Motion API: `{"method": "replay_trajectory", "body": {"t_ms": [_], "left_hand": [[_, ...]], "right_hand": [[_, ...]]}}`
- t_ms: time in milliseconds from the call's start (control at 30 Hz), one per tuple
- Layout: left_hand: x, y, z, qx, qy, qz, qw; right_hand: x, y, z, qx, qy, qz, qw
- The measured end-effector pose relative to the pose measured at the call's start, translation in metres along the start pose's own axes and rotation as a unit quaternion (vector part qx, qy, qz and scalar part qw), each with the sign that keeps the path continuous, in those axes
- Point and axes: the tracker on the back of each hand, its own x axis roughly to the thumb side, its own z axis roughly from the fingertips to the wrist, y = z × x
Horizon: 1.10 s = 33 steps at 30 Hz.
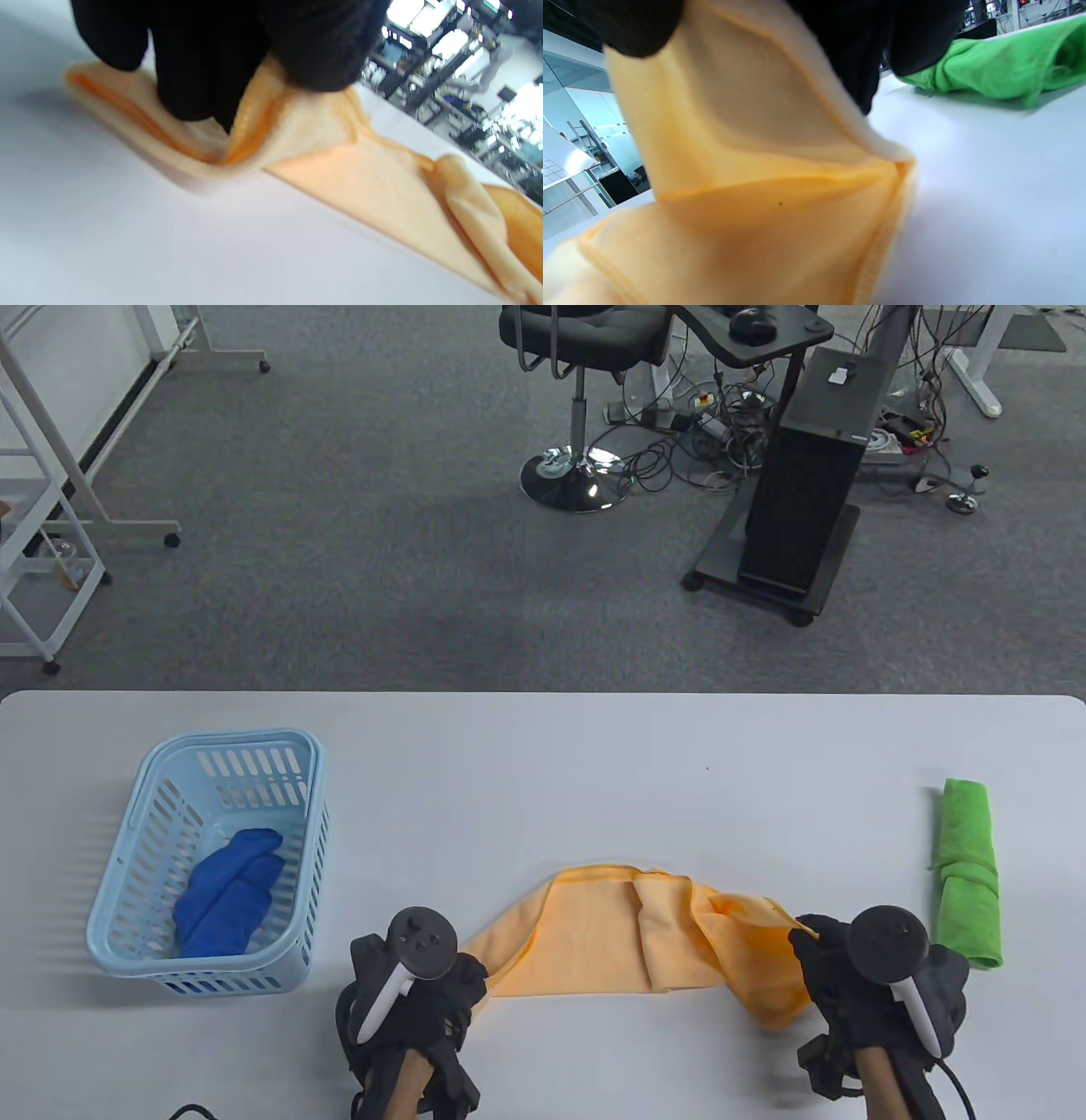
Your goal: Roll rectangular towel into towel roll
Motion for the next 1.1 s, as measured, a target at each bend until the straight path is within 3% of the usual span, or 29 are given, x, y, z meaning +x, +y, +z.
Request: {"method": "replay_trajectory", "body": {"t_ms": [200,533,667,933,1100], "left_hand": [[0.004,-0.004,-0.002,-0.013,-0.008,-0.040,0.999],[0.010,0.002,0.004,0.090,-0.004,-0.071,0.993],[0.027,0.024,0.008,0.124,0.001,-0.055,0.991],[0.044,0.091,0.021,0.133,-0.011,0.035,0.990],[0.039,0.108,0.029,0.144,0.006,0.031,0.989]], "right_hand": [[0.000,0.000,-0.001,0.005,0.001,0.000,1.000],[0.000,-0.002,-0.002,0.015,0.005,-0.002,1.000],[0.005,-0.009,-0.005,0.068,0.020,-0.006,0.997],[0.011,-0.051,-0.006,-0.001,0.042,-0.008,0.999],[0.015,-0.068,-0.007,-0.006,0.050,-0.008,0.999]]}}
